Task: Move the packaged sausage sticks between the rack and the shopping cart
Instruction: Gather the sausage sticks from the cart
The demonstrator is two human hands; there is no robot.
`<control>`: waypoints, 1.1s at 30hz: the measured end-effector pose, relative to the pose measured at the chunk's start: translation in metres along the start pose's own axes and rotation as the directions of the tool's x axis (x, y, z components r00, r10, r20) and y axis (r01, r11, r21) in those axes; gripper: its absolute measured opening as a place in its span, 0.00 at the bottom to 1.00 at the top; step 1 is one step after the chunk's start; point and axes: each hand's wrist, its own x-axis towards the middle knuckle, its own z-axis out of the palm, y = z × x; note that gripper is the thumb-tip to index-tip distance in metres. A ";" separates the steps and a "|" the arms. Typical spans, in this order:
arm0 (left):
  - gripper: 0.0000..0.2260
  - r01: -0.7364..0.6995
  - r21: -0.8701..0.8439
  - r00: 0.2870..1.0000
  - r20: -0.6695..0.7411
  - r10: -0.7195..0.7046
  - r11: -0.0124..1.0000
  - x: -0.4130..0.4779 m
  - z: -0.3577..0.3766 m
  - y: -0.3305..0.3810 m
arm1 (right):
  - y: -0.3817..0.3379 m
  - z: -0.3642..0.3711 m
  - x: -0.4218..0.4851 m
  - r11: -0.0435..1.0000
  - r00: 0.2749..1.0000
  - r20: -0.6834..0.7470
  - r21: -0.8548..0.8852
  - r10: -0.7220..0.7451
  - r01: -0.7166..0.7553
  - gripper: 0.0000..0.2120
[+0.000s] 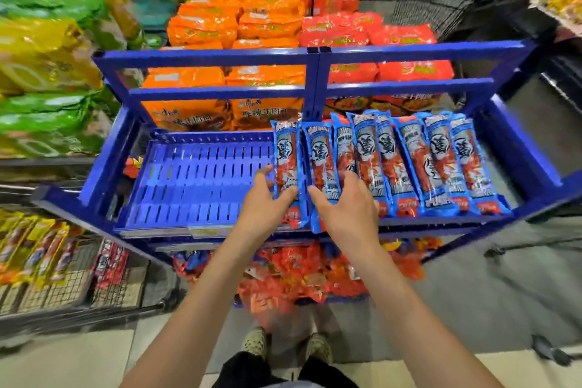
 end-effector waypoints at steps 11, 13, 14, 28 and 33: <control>0.25 -0.027 0.053 0.997 -0.071 0.031 0.998 -0.018 -0.007 -0.006 | 0.000 -0.006 0.000 0.984 0.982 -0.081 0.031 -0.173 0.176 0.27; 0.22 -0.041 0.051 0.995 -0.091 0.045 0.998 -0.026 -0.012 -0.006 | -0.002 -0.011 0.002 0.956 0.956 -0.081 0.061 -0.282 0.287 0.20; 0.20 -0.048 0.052 0.994 -0.097 0.053 0.998 -0.030 -0.015 -0.007 | -0.005 -0.014 0.002 0.940 0.943 -0.067 0.089 -0.326 0.331 0.17; 0.06 0.120 -0.308 0.818 -0.508 -0.269 0.944 -0.129 -0.125 -0.129 | -0.117 0.042 -0.067 0.686 0.551 0.409 0.439 -0.727 0.580 0.10; 0.02 0.263 -0.414 0.676 -0.566 -0.472 0.872 -0.194 -0.153 -0.214 | -0.140 0.115 -0.117 0.564 0.240 0.618 0.403 -0.748 0.721 0.13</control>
